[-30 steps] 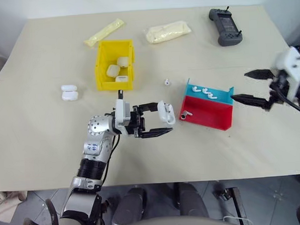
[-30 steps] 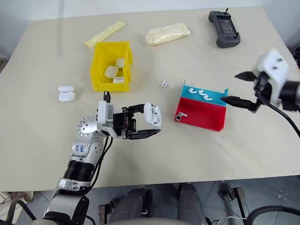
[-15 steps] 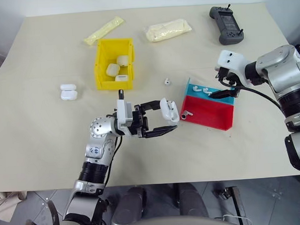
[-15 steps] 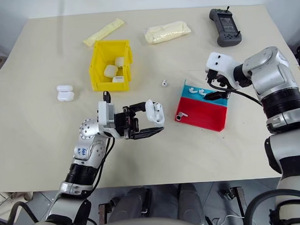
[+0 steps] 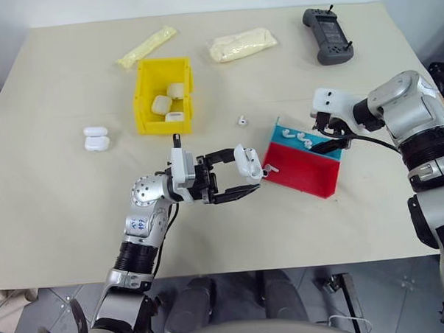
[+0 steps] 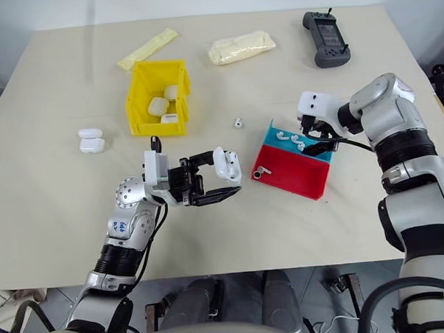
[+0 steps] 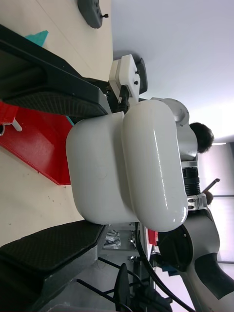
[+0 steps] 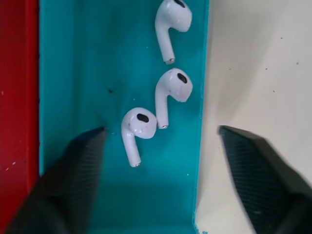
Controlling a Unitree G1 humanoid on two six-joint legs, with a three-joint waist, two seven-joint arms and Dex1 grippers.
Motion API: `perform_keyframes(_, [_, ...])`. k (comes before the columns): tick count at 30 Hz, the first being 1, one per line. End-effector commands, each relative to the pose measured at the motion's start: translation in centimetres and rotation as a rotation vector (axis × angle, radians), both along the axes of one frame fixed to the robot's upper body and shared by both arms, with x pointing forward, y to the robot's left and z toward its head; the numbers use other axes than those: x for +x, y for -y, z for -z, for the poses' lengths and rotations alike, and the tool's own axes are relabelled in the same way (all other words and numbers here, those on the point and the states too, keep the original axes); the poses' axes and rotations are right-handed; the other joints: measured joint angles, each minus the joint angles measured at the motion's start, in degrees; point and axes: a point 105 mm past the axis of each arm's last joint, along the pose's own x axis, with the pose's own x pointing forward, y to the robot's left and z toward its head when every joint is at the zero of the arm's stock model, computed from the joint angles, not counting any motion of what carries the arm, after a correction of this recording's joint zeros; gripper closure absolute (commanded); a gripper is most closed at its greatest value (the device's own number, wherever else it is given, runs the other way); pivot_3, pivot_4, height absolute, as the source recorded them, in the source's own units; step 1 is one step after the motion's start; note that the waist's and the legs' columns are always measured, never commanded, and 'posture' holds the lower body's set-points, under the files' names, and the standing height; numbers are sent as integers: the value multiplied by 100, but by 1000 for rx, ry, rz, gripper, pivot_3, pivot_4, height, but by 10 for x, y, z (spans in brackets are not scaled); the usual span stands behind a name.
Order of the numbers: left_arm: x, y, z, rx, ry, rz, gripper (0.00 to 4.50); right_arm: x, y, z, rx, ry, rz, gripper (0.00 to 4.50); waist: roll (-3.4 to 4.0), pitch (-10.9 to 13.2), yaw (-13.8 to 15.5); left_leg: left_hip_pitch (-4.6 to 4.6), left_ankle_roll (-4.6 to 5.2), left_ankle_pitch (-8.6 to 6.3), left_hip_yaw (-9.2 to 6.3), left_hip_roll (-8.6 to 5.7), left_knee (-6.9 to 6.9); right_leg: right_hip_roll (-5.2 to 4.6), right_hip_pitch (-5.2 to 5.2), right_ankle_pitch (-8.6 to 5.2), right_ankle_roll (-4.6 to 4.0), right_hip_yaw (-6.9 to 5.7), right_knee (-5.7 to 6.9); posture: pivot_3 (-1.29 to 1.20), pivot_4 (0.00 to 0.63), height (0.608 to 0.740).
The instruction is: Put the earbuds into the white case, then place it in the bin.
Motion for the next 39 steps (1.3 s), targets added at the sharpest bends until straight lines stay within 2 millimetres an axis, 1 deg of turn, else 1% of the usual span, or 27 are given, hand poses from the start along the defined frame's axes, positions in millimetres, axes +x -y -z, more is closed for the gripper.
perform_keyframes(1, [-5,2,-10,-13,57,4,1513,0,3,-5,-3,14,1,2146,0,0,0,0,0,0,0,0,1,0,0,0,0,0,1,0,150,740])
perform_keyframes(3, [-5,2,-9,-12,55,4,1513,-1,3,-5,-4,15,1,2805,0,0,0,0,-1,0,0,0,1,0,-1,0,0,1,3,0,150,740])
perform_keyframes(7, [-6,2,-9,-13,54,7,1513,-1,2,-9,-3,30,-11,2805,0,0,0,0,-1,0,1,0,1,0,-3,0,0,2,3,0,150,740])
perform_keyframes(13, [-6,3,-9,-14,50,8,1513,-4,-2,-15,-20,55,-78,2805,0,0,-3,0,-1,0,4,0,1,0,-8,0,0,4,7,0,150,740])
perform_keyframes(20, [-5,3,-9,-14,49,6,1513,-7,-8,-13,-34,62,-135,2805,0,0,-2,-1,-1,0,5,-1,1,-1,-9,0,0,4,8,0,150,740])
perform_keyframes(26, [-5,2,-9,-16,50,2,1513,-6,-7,-9,-53,62,-142,2805,0,0,-3,0,-1,0,6,0,0,-1,-11,0,0,5,9,0,150,740])
perform_keyframes(35, [-5,1,-9,-15,48,-4,1513,-4,-11,-5,-51,79,-168,2805,0,0,-5,-1,-1,0,7,-1,0,-1,-11,0,0,5,9,0,150,740])
perform_keyframes(37, [-5,1,-10,-15,49,-5,1513,-4,-10,-4,-55,79,-170,3175,0,0,-3,0,-1,0,7,0,0,-1,-11,0,0,6,9,0,150,740])
perform_keyframes(39, [-5,1,-10,-16,49,-6,1513,-4,-9,-3,-59,76,-168,3693,0,0,-2,0,-1,0,8,-1,1,-1,-11,0,0,6,10,0,150,740])
